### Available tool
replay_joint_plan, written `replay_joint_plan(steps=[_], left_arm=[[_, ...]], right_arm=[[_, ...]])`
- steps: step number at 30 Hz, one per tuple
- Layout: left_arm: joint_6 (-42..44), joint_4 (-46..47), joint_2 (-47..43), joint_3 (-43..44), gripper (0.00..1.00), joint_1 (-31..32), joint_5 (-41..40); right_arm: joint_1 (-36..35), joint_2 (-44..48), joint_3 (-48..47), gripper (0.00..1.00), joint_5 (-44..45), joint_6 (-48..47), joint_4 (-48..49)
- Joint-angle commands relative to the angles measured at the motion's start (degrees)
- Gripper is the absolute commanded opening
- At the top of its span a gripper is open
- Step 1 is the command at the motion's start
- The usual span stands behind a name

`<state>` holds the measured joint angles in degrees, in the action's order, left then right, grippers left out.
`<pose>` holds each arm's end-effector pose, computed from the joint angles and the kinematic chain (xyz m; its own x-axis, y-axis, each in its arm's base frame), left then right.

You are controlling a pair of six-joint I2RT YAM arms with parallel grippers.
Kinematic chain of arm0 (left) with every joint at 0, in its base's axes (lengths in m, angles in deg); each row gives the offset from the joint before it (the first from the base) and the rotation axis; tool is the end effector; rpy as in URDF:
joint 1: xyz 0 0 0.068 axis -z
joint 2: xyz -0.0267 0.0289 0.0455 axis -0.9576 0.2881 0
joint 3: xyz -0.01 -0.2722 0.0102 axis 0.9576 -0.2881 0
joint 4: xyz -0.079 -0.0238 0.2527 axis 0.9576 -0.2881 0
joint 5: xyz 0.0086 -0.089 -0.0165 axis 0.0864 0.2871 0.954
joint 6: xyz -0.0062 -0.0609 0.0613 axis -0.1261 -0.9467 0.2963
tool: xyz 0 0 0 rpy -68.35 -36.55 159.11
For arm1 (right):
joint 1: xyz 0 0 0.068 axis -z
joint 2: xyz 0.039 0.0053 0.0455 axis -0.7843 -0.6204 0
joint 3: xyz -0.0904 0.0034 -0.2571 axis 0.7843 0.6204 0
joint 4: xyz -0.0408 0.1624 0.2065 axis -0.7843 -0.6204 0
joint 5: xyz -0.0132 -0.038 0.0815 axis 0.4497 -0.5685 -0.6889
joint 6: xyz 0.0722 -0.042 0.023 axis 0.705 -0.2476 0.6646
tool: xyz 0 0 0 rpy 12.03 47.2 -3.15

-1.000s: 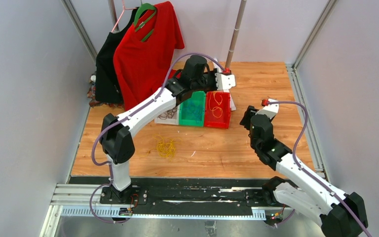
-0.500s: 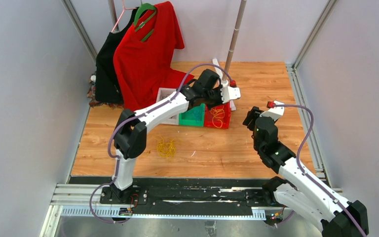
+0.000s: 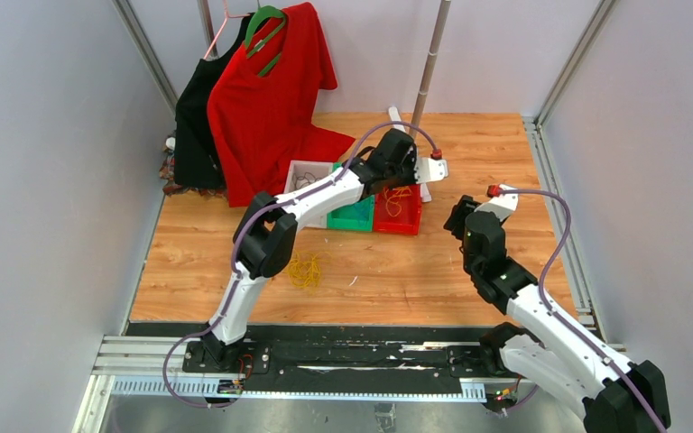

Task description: Untangle the cables

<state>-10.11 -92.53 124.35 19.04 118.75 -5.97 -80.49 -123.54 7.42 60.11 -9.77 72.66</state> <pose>0.3869 -0.3990 0.2157 0.2234 0.7634 -0.6061 0.8134 0.1966 0.5474 0.2207 0.0693 0.2566 -0.1142 0.3093 -0.9441 0.1858 0.9402 0.2855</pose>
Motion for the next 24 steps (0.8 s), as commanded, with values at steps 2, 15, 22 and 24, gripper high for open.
replay_joint_plan(steps=[2,15,22,24], left_arm=[[4.0,5.7,0.8,1.5,0.00,-0.2,-1.8],[-1.3,-2.4,-4.4,-9.0,0.19,0.2,3.7],[-2.4,-14.4,-7.8,3.5,0.80,-0.3,4.9],[-2.1,-17.8,-10.4,5.0,0.88,-0.4,5.9]], right_arm=[[1.2,-1.0,1.5,0.58,-0.6,2.1,1.6],[1.5,0.7,0.8,0.57,-0.4,2.6,0.3],[1.6,3.4,-0.1,0.57,-0.2,2.2,-1.5],[1.6,3.7,-0.8,0.57,-0.6,2.2,-2.5]])
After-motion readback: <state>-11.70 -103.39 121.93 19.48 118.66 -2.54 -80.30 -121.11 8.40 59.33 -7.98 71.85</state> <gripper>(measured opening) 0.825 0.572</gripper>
